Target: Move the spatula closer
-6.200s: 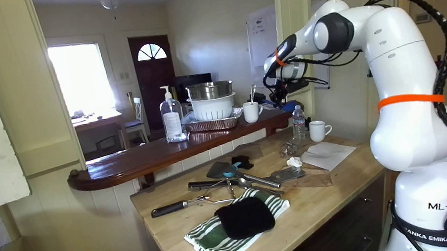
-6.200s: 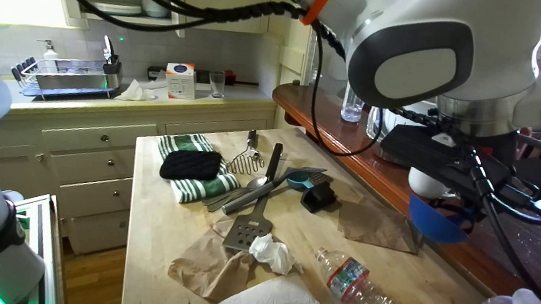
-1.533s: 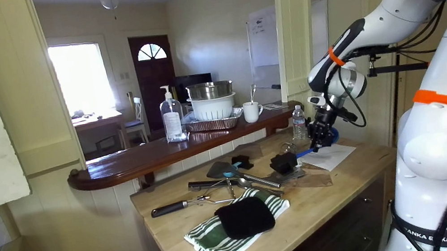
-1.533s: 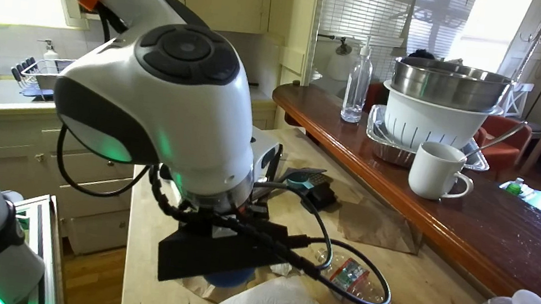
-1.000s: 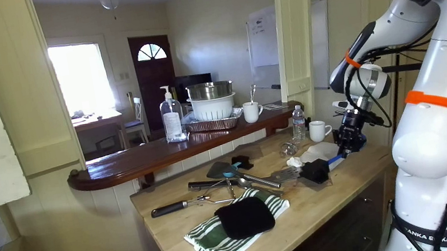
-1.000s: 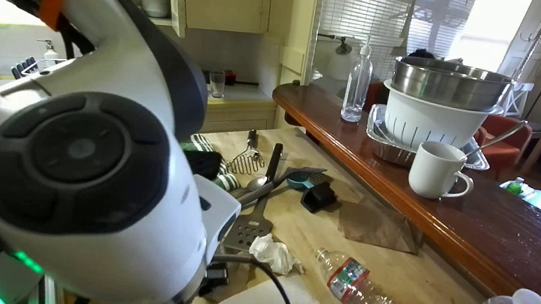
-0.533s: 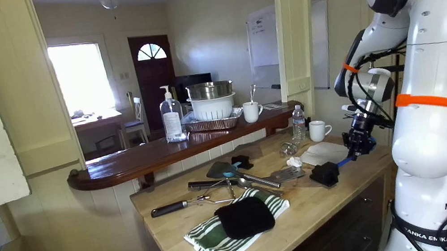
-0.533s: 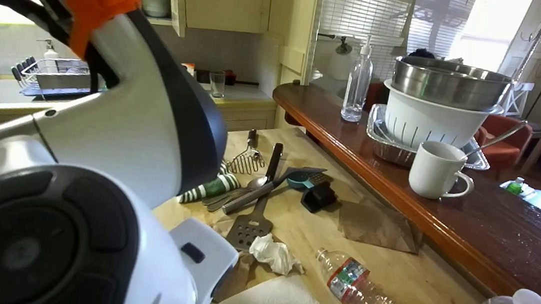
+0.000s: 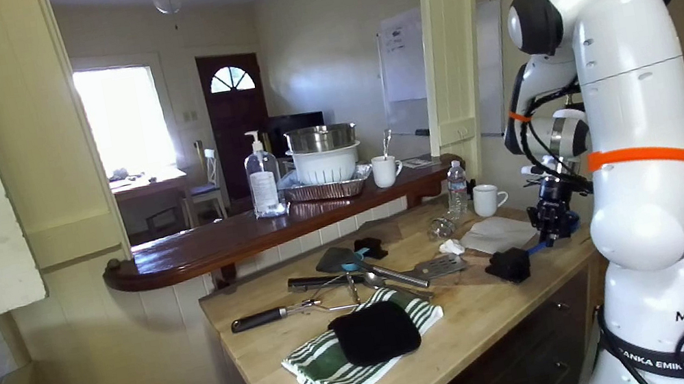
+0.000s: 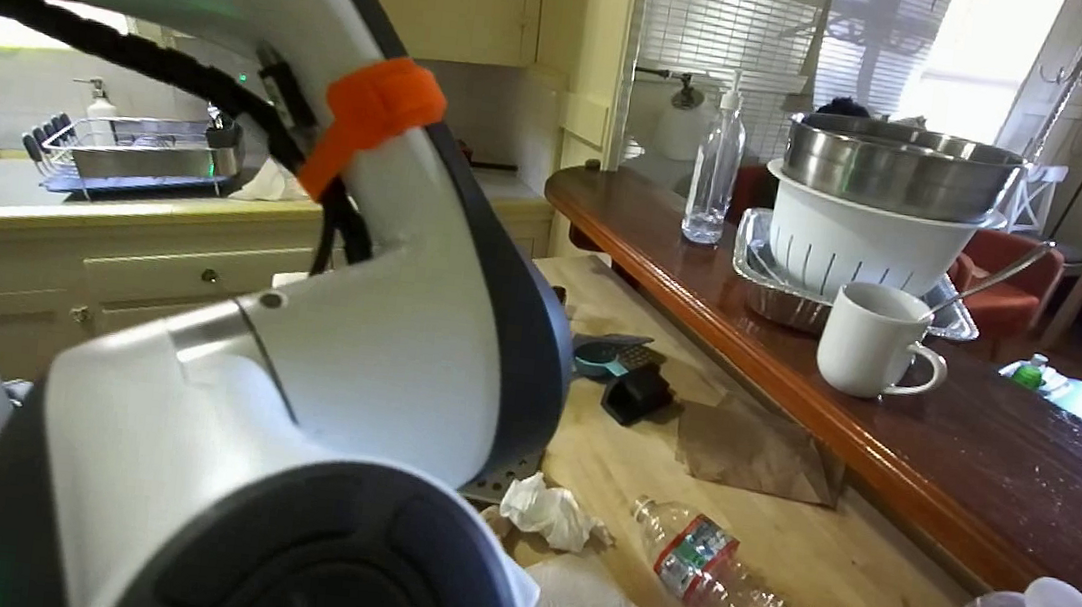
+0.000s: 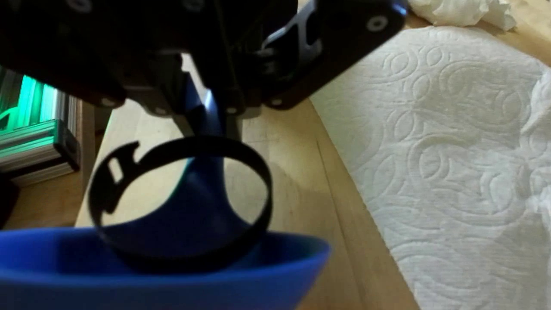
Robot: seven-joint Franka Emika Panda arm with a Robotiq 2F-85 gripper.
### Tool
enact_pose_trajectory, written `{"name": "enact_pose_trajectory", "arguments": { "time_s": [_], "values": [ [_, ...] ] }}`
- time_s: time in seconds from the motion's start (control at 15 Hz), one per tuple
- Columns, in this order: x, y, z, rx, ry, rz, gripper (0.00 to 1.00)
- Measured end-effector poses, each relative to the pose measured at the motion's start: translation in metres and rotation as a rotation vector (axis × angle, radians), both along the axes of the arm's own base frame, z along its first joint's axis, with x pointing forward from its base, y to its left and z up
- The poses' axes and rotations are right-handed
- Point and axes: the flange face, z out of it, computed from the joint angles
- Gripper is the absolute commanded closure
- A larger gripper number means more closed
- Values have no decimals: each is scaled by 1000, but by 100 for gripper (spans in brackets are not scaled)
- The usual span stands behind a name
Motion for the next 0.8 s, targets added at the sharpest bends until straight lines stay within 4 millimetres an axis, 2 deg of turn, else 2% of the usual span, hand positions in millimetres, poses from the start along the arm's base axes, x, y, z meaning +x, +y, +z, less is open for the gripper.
{"name": "enact_pose_trajectory", "arguments": {
  "time_s": [0.2, 0.27, 0.33, 0.4, 0.6, 0.67, 0.8],
  "values": [
    [9, -9, -22, 22, 15, -11, 96],
    [10, -13, -23, 37, 10, -14, 96],
    [10, -15, -24, 46, 2, -17, 58],
    [9, -16, -24, 53, -6, -22, 56],
    [17, -21, -21, 15, -11, -48, 35],
    [22, -22, -15, -8, -4, -64, 28],
    [34, -20, 8, -40, -4, -94, 12]
  ]
}}
